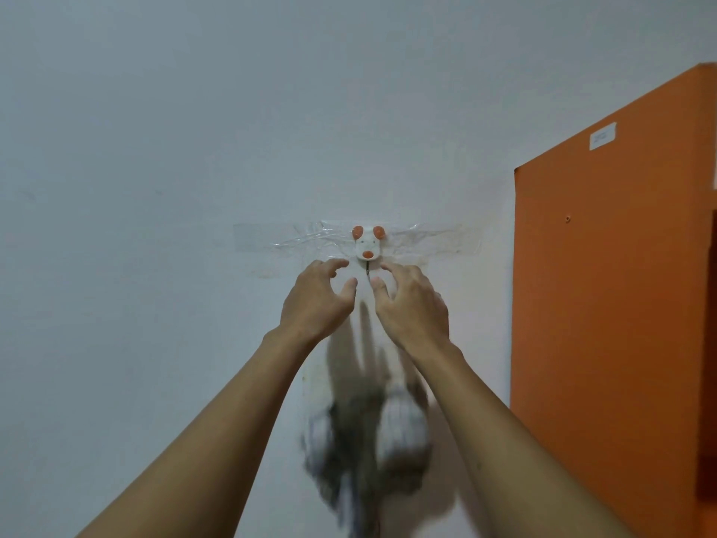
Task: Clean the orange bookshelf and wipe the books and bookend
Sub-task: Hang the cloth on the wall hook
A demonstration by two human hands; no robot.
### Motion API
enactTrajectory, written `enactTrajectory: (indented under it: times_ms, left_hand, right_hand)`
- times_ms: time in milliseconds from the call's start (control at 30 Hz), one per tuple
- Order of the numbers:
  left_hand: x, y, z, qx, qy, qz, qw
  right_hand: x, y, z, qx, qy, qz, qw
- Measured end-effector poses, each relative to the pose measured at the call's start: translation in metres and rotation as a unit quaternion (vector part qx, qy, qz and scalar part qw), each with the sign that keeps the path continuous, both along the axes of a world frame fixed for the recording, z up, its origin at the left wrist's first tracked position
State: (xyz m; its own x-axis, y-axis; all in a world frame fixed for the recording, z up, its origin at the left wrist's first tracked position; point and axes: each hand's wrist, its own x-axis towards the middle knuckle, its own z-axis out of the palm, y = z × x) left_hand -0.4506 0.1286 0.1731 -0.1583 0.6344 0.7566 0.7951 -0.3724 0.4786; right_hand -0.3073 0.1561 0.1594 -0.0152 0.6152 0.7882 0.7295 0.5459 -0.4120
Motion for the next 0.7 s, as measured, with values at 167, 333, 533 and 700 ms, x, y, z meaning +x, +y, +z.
enactTrajectory:
  times_ms: [167, 333, 533, 700]
  left_hand:
    - [-0.005, -0.007, -0.016, -0.015, -0.018, -0.008, 1.000]
    - [-0.008, -0.016, -0.069, -0.024, -0.023, -0.018, 0.999]
    - [-0.012, -0.017, -0.108, -0.125, -0.001, -0.048, 0.991]
    - [-0.015, -0.031, -0.126, -0.164, -0.057, -0.069, 0.982]
  right_hand:
    - [0.003, -0.007, -0.018, -0.005, 0.032, 0.020, 0.999]
    - [0.000, -0.017, -0.080, -0.027, 0.018, 0.039, 0.999]
    - [-0.006, -0.010, -0.108, -0.090, 0.005, 0.045, 0.995]
    - [0.004, -0.017, -0.120, -0.130, 0.010, 0.059, 0.990]
